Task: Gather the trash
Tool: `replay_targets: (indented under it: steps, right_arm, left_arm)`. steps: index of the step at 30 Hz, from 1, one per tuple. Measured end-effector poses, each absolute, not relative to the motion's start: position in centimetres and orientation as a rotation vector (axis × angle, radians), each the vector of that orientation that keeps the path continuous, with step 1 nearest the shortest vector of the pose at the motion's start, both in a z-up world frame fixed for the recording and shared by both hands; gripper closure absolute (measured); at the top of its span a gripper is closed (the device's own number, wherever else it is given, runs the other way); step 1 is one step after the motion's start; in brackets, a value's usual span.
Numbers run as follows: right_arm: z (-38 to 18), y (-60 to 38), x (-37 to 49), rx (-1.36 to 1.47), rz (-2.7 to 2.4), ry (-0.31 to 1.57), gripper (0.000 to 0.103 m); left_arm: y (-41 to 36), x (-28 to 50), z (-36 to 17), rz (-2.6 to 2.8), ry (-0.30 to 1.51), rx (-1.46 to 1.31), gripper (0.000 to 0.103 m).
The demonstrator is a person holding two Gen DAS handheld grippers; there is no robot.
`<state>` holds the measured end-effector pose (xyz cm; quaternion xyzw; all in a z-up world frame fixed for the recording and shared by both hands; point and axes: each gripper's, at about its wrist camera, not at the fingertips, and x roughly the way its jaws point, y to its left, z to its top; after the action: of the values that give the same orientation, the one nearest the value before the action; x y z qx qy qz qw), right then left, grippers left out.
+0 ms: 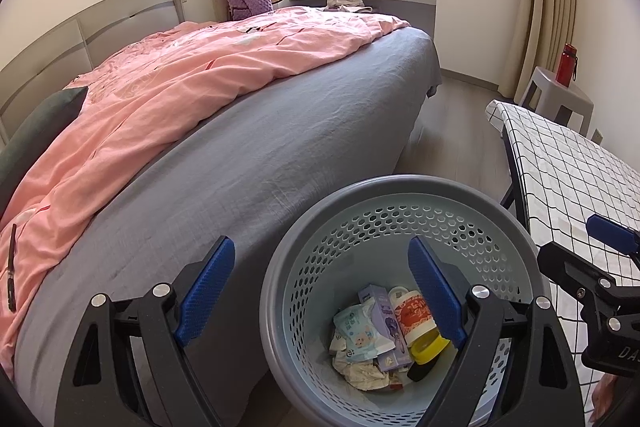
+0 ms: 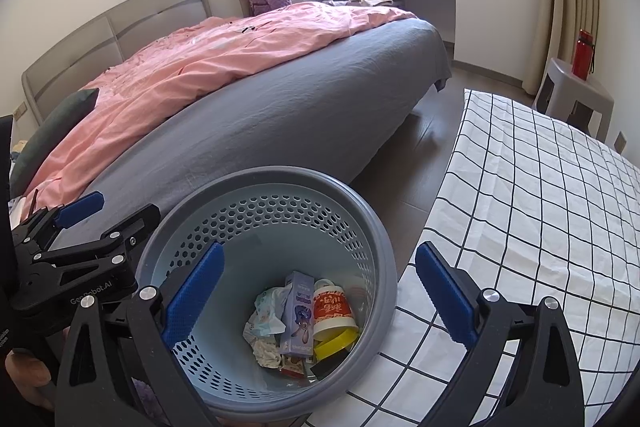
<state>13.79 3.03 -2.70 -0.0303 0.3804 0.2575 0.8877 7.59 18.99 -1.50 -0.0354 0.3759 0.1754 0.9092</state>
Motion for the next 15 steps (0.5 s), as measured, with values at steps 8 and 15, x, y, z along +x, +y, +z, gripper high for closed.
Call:
replay_targets:
  steps: [8,15]
  right_arm:
    - [-2.62,3.05,13.76,-0.063,0.535,0.789,0.008]
    - [-2.48,3.07,13.78,-0.062,0.535,0.788,0.008]
  left_arm:
    - [18.99,7.5,-1.55,0.37,0.772,-0.073,0.019]
    - [18.97,7.6,-1.68,0.373,0.776,-0.073,0.019]
